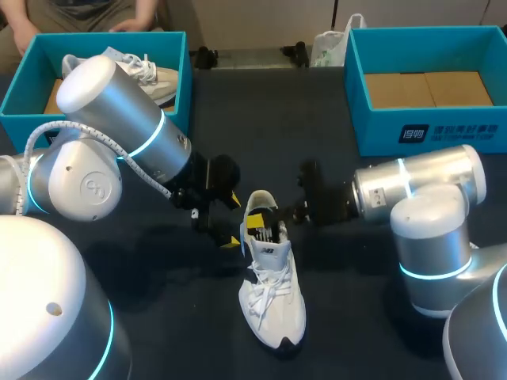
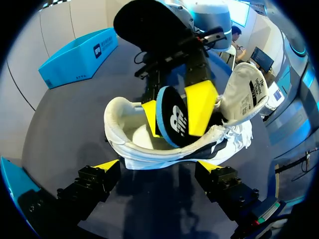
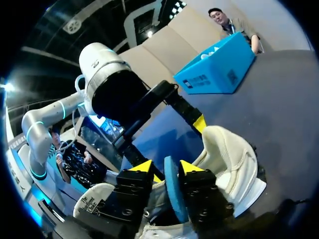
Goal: Take the shoe out of the shoebox, open the shoe tongue, remove and reinsert the insole, then place the shoe into the shoebox
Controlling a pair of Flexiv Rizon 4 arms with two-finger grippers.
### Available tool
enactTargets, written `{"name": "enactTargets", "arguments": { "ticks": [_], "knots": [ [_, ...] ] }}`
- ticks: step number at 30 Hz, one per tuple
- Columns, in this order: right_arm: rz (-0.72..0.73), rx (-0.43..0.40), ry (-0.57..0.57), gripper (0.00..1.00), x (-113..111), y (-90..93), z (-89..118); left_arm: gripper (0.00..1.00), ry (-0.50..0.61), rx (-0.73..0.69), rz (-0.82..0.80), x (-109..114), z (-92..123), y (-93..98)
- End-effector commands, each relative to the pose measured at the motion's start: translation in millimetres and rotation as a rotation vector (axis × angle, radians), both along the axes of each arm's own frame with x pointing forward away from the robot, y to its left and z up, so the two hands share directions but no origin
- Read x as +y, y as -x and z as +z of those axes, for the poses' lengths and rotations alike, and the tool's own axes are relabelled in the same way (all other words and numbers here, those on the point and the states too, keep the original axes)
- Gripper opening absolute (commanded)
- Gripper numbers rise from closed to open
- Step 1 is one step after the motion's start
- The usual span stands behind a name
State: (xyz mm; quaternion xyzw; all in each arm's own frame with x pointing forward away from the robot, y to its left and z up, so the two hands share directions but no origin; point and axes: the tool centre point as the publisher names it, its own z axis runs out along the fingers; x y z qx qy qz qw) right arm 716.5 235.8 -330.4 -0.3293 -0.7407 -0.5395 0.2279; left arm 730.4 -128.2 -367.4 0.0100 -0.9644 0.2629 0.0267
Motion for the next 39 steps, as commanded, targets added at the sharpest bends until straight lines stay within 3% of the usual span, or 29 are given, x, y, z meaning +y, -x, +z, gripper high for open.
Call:
{"name": "enactTargets", "arguments": {
  "ticks": [1, 6, 15, 17, 20, 23, 33, 39],
  "knots": [
    [0.007, 0.011, -0.006, 0.00, -1.9, -10.4, -4.9, 1.00, 0.000, 0.000, -0.001, -0.4, -0.9, -0.1],
    [-0.007, 0.042, -0.012, 0.00, -4.0, -10.1, -16.1, 1.00, 0.000, 0.000, -0.001, -0.4, -0.9, -0.1],
    [-0.041, 0.103, -0.027, 0.00, -1.4, 12.1, -33.7, 1.00, 0.000, 0.000, -0.001, -0.4, -0.9, -0.1],
    [-0.046, 0.095, -0.019, 0.03, 0.6, 12.7, -30.6, 1.00, 0.000, 0.000, -0.001, -0.4, -0.9, -0.1],
    [-0.037, 0.075, 0.000, 0.32, 2.0, 11.2, -21.6, 1.00, 0.000, 0.000, -0.001, -0.4, -0.9, -0.1],
    [-0.032, 0.061, 0.026, 0.43, 0.1, 9.3, -12.9, 1.00, 0.000, 0.000, -0.001, -0.4, -0.9, -0.1],
    [0.016, 0.043, 0.096, 0.44, -12.3, 0.9, 12.2, 1.00, 0.000, 0.000, -0.001, -0.4, -0.9, -0.1],
    [0.093, 0.085, 0.143, 0.44, -19.8, -6.6, 19.8, 1.00, 0.000, 0.000, -0.001, -0.4, -0.9, -0.1]
  ]
}}
